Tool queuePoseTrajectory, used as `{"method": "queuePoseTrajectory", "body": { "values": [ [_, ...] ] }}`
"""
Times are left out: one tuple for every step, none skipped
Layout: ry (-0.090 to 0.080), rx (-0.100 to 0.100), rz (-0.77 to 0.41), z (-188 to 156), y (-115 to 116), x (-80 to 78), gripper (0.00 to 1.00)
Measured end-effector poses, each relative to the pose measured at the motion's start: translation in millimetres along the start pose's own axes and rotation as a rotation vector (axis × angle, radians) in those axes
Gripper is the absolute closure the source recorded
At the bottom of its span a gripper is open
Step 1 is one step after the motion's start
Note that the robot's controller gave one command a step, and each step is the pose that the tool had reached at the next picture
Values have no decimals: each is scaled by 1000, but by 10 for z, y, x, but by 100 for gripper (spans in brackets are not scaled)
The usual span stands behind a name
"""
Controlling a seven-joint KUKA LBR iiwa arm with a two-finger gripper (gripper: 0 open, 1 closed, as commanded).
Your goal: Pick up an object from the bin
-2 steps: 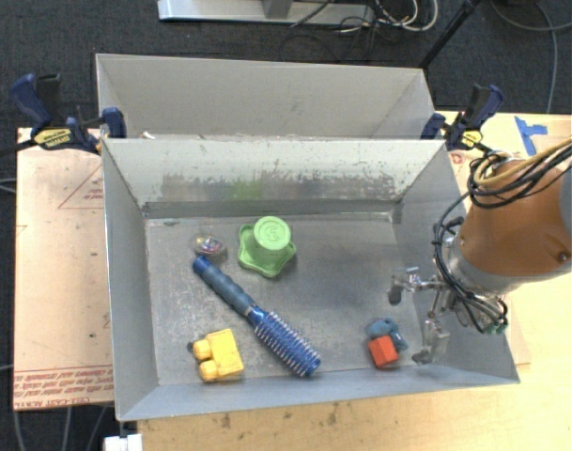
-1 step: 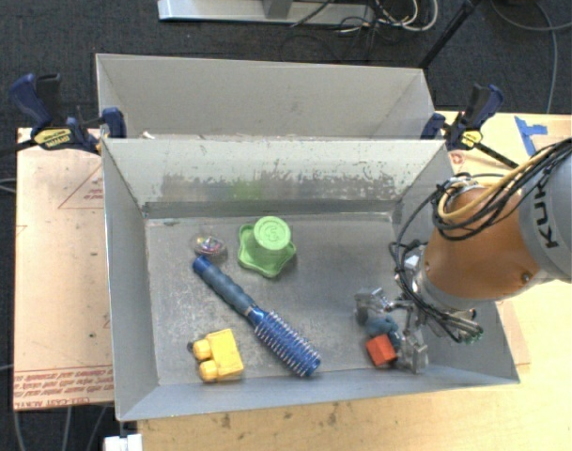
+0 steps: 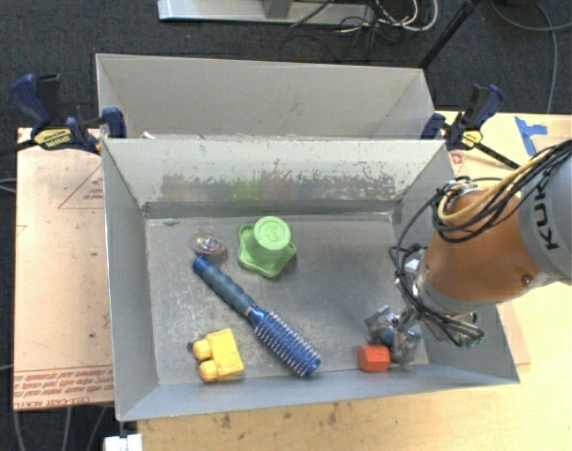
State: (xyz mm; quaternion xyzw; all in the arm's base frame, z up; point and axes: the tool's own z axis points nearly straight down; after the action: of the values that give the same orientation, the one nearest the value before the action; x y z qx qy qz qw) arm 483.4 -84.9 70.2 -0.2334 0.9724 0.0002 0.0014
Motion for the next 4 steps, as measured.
{"method": "queuePoseTrajectory", "body": {
  "values": [
    [-7, 6, 19, -1535, -56, -204, 100],
    [0, 0, 20, -1489, -49, -188, 0],
    [7, -6, -145, -359, -176, 6, 0],
    [1, -2, -281, -17, -286, -216, 0]
  ]
}}
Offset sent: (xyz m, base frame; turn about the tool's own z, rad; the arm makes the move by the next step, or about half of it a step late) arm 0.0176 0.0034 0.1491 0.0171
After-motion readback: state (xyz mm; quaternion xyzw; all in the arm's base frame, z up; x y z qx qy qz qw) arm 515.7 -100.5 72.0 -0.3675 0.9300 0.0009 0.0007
